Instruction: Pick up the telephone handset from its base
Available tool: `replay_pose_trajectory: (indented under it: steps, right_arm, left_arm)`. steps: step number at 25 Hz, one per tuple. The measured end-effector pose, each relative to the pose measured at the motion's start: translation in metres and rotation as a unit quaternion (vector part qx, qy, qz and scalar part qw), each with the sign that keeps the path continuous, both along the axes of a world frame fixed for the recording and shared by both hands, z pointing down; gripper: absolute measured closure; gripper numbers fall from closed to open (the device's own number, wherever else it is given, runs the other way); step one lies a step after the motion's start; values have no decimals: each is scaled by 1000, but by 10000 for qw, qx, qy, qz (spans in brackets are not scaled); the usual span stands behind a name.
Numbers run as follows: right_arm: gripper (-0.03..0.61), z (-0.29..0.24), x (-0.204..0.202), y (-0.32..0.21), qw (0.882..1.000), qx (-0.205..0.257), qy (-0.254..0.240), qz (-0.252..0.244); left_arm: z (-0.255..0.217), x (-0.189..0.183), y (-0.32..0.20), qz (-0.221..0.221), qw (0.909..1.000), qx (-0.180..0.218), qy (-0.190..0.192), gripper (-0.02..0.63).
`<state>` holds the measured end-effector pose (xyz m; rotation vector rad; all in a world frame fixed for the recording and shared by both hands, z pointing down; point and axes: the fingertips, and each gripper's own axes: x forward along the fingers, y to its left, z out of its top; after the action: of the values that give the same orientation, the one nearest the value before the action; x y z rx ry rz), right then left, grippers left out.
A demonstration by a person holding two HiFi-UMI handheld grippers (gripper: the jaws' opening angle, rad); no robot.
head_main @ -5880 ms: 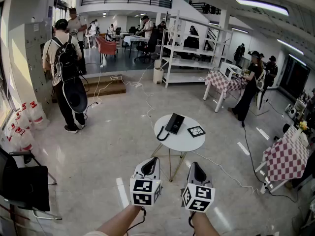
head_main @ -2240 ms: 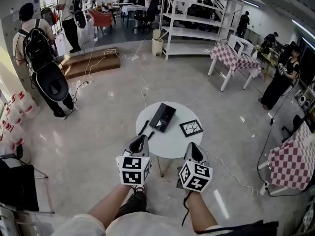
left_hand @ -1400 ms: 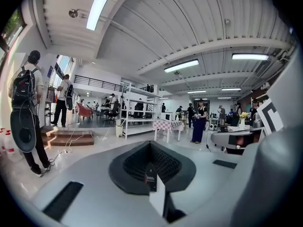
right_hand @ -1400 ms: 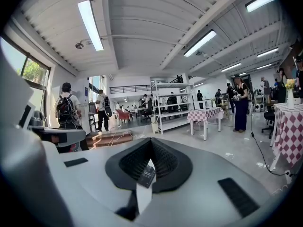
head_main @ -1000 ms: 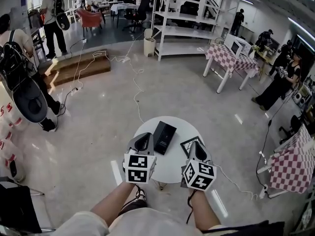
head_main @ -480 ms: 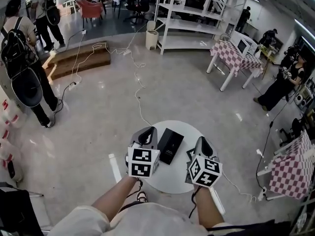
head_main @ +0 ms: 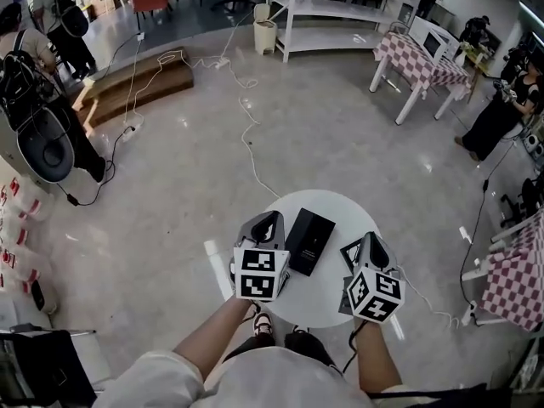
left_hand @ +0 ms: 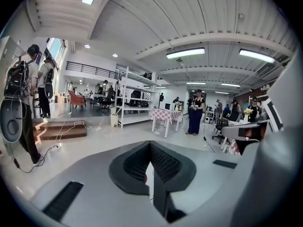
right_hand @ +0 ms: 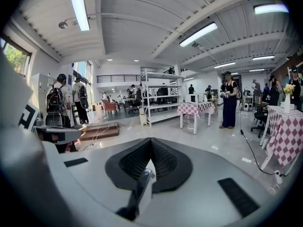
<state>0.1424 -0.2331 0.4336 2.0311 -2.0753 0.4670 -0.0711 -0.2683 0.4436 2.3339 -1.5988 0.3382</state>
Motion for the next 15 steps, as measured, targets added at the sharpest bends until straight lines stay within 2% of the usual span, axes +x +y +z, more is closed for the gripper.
replay_pose_trajectory:
  steps: [7, 15]
  right_arm:
    - [558, 9, 8, -23, 9998, -97, -80, -166]
    - [557, 34, 21, -30, 9991, -315, -117, -240]
  left_arm:
    - [15, 4, -3, -221, 9994, -260, 16, 609]
    - [50, 6, 0, -348, 9974, -610, -184, 610]
